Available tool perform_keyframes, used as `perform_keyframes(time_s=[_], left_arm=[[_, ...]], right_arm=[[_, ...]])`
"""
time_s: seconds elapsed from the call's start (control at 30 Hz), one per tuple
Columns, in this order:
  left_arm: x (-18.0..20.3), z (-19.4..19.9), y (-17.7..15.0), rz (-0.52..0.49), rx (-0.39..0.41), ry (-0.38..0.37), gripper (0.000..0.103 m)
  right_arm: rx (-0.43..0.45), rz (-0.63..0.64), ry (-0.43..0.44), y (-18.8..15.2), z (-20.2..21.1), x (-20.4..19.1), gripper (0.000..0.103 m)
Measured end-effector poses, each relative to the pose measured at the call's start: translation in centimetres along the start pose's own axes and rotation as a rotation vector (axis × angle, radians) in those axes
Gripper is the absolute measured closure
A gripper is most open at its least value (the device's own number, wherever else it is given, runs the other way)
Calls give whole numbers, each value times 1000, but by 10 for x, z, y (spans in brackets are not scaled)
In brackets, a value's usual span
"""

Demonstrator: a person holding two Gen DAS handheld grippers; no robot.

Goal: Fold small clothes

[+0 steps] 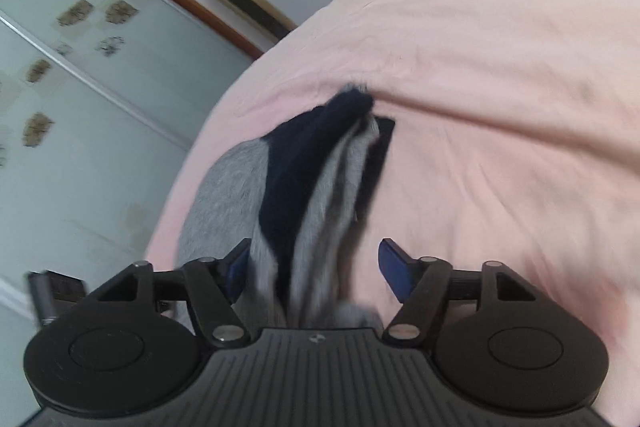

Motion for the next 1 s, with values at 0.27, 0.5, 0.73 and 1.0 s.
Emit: perform_keyframes(time_s=[0.27,0.5,0.73,1.0], left_arm=[[-1,8,-30,81,-97,-155,41],[-5,11,-30,135,-195,-152,86],[0,28,-41,-58,-155,44,80],[43,70,-47,-312,121,212,32]], right_arm=[[15,119,99,-29,10,0,22],[-103,128,278,-42,8,-33,23],[-142,257,152,-55,34,-56,23],[82,354,-317,-60,71,-39,37]])
Point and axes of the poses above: each gripper's, at about its wrist camera, not at the fingertips, and z roughly against the way its jaws point, x to its right, y to its top, the point moved 1 cm from there along -z, roughly the way its jaws point, and after that the axes turned 10 degrees about z, right-handed, at the moved point
